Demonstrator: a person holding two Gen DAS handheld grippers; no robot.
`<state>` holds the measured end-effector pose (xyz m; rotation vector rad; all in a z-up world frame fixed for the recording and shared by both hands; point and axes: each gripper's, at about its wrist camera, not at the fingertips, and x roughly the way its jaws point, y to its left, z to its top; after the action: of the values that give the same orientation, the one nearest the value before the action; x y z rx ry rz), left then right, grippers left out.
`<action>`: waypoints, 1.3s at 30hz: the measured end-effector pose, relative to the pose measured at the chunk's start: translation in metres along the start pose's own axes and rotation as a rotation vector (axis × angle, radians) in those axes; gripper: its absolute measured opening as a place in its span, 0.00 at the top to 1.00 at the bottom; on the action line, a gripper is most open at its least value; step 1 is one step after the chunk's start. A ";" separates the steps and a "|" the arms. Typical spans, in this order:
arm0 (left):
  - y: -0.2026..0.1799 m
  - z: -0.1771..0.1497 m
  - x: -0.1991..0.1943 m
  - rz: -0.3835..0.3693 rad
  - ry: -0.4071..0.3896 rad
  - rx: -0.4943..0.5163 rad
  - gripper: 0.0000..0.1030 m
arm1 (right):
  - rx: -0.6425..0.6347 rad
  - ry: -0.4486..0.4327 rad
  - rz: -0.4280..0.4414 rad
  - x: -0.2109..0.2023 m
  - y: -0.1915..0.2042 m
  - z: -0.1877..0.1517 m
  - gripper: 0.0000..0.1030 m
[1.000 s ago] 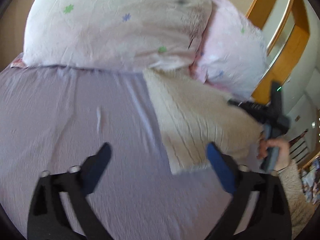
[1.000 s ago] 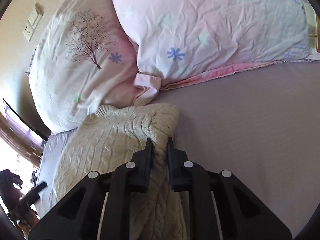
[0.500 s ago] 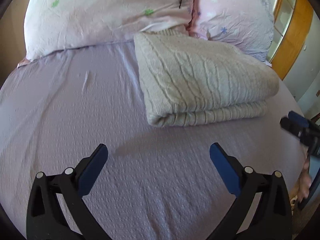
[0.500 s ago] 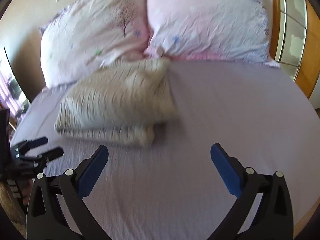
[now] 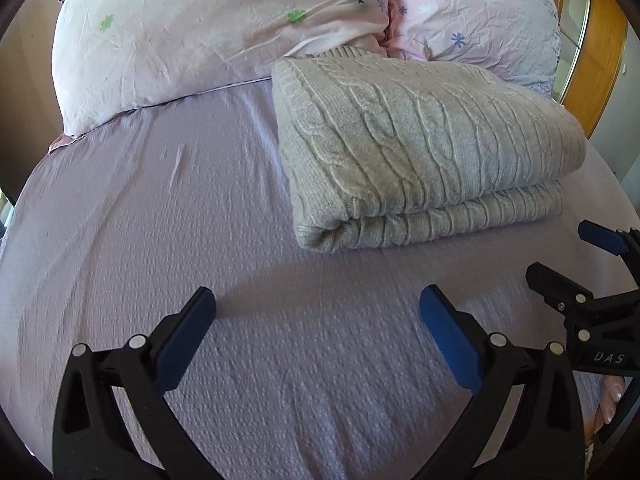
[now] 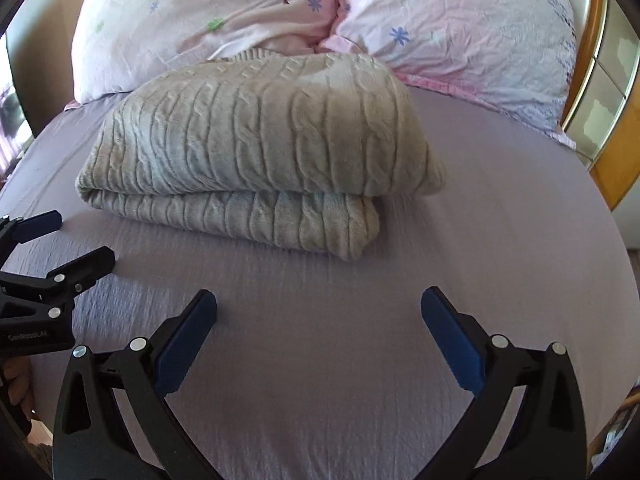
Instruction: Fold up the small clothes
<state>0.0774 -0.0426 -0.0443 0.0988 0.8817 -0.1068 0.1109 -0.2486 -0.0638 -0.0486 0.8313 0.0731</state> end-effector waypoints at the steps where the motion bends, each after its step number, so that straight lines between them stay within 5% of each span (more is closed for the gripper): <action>1: 0.000 0.000 0.000 0.002 0.000 -0.002 0.02 | 0.014 0.001 -0.006 0.000 -0.002 0.000 0.01; 39: 0.002 0.003 -0.002 0.008 -0.004 -0.004 0.02 | 0.046 0.006 0.013 0.001 -0.006 -0.003 0.01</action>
<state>0.0787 -0.0406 -0.0413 0.0979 0.8778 -0.0977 0.1102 -0.2550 -0.0661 0.0000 0.8391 0.0665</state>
